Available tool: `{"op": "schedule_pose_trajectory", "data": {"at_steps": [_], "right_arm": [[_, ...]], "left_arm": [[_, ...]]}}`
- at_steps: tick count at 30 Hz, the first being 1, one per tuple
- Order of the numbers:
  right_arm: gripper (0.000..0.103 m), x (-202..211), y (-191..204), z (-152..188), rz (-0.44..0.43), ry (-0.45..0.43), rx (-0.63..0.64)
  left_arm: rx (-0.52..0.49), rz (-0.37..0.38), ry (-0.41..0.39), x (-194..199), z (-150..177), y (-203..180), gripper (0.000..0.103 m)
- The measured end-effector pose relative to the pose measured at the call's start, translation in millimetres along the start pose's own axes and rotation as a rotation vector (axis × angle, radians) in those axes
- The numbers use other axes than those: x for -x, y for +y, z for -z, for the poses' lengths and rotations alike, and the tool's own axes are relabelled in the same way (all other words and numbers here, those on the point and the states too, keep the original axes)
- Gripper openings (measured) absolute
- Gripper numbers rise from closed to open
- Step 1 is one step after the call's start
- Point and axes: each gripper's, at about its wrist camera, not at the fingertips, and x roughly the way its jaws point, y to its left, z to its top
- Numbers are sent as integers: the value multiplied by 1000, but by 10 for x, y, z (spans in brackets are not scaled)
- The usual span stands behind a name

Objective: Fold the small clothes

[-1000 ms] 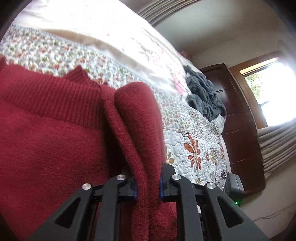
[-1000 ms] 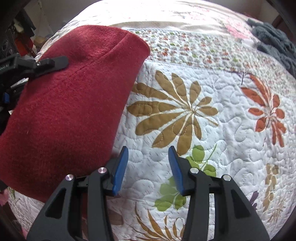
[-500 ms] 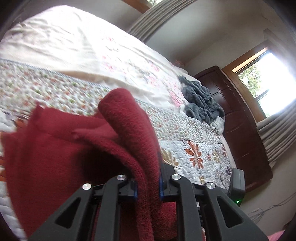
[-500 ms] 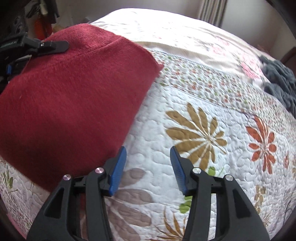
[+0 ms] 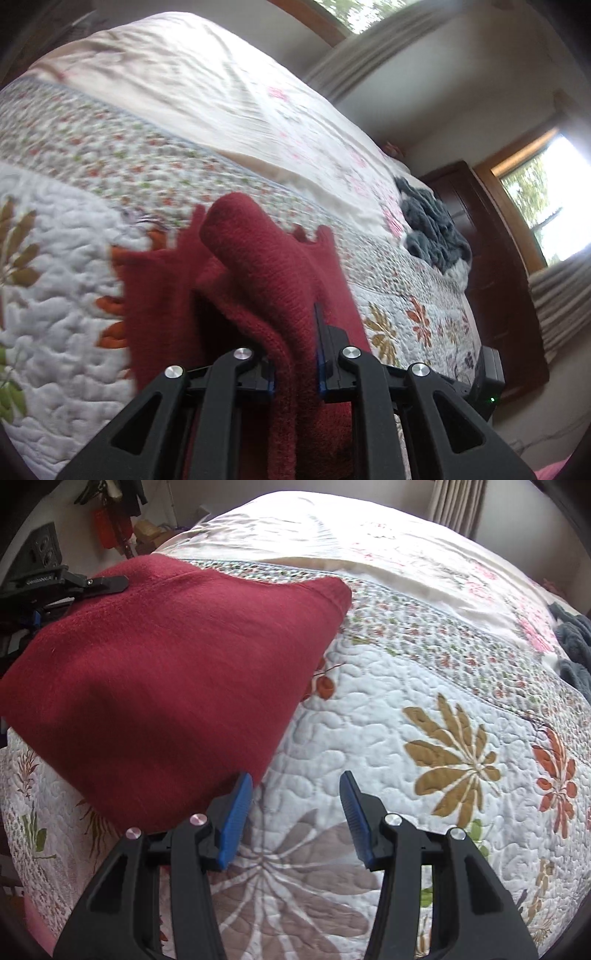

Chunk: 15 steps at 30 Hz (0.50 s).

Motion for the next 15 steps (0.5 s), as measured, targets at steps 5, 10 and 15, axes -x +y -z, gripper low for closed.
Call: {"op": "schedule_pose_trajectory", "data": {"at_steps": [5, 10, 15], "right_arm": [[49, -38, 146, -4, -6, 12, 21], [49, -92, 220, -4, 23, 23, 44], [49, -109, 194, 7, 16, 43, 23]], "left_arm": [[52, -53, 28, -52, 82, 363, 15], [70, -75, 64, -236, 220, 553, 15], [140, -40, 68, -201, 253, 678, 22]]}}
